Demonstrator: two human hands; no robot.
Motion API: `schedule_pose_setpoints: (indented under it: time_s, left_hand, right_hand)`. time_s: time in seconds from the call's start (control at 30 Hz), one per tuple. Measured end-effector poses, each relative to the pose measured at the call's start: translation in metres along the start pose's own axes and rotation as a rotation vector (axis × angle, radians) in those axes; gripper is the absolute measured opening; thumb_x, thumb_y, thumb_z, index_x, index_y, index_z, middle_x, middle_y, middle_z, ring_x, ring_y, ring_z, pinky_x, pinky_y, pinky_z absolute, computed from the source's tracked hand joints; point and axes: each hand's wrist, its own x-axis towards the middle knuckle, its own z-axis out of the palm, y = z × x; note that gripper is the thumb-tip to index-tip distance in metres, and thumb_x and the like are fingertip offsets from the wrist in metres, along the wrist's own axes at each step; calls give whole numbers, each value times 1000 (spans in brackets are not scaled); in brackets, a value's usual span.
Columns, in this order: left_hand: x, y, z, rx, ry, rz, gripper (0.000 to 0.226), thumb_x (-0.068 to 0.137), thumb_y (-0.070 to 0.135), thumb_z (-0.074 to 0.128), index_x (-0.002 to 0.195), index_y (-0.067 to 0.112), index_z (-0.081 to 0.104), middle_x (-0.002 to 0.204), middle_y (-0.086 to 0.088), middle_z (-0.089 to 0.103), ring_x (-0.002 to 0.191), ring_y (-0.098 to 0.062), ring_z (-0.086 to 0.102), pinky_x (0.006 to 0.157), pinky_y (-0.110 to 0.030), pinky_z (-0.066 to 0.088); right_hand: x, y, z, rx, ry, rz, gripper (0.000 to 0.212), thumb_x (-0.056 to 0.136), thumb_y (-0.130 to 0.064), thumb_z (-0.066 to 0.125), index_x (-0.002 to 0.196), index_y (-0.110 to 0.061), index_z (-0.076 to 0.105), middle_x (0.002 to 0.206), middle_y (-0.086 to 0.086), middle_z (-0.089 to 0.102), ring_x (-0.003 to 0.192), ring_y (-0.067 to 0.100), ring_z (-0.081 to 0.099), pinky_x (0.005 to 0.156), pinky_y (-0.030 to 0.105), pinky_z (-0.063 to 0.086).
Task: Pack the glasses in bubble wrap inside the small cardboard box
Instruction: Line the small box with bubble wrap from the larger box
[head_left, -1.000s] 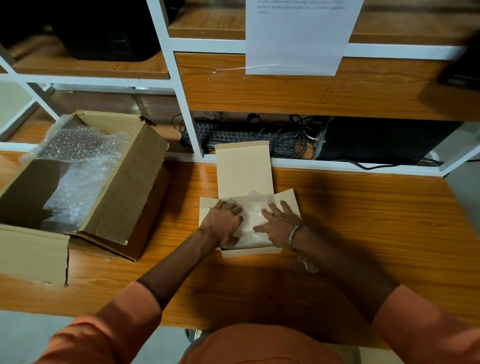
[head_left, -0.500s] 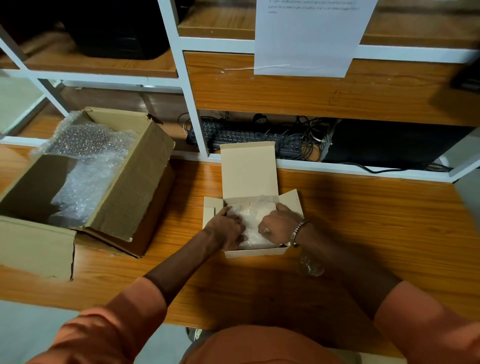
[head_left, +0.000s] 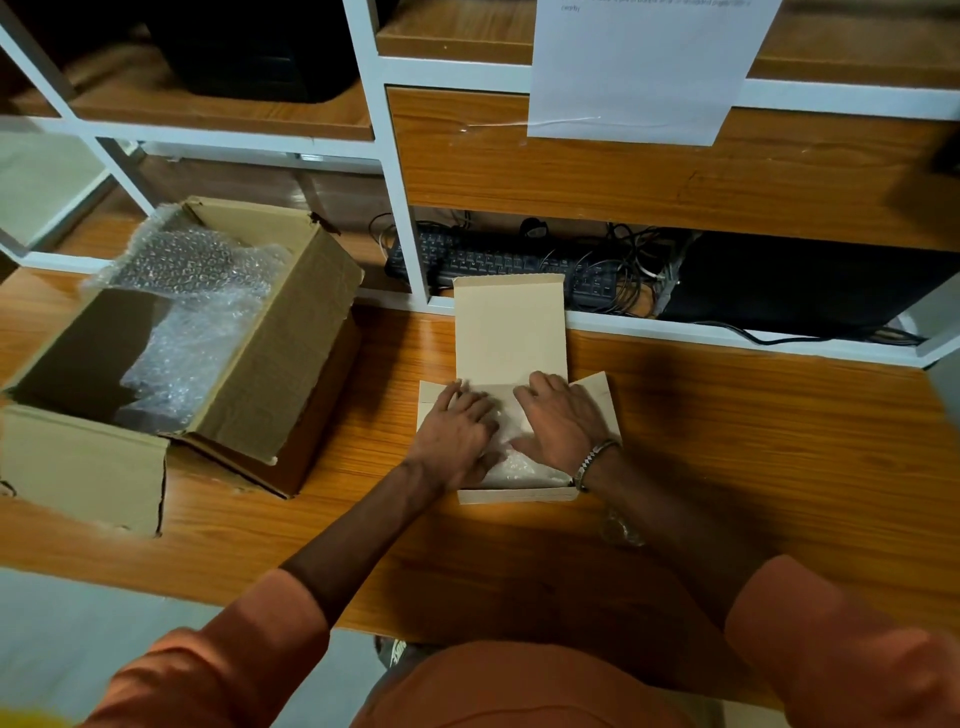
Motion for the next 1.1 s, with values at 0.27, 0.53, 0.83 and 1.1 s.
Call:
schedule_pose_setpoints:
  time_s: [0.27,0.53,0.83,1.1]
  left_hand:
    - [-2,-1,1,106,-151,46,76,106,61,39,157,5,43,164,-18,46,163,-35,20,126,-45,-22]
    - [-6,-8,-6,-116,-9,49,76,109,64,22,136,12,69,140,-11,70,145,-23,54,131,-37,-15]
    - [-53,-101,-99,-190,443,-297,59,115,50,29,142,15,67,144,-7,69,143,-20,55,132,-49,19]
    - [-167,-224,-113,-167,479,-765,71,113,62,20,149,17,61,155,-8,60,151,-23,47,131,-52,18]
  right_hand:
    - [-5,-7,-2,-68,-125,-27,80,83,-57,76,144,-16,46,146,9,51,128,30,55,99,45,49]
    - [-5,-7,-20,49,-159,-59,52,94,-53,64,135,-22,58,143,9,54,127,31,58,93,43,52]
    - [67,-62,-135,298,99,-131,22,94,-42,63,105,-27,75,97,3,75,91,26,70,64,29,44]
    - [150,-156,-194,341,245,-323,25,98,-45,64,104,-23,75,88,-1,70,86,21,67,69,33,52]
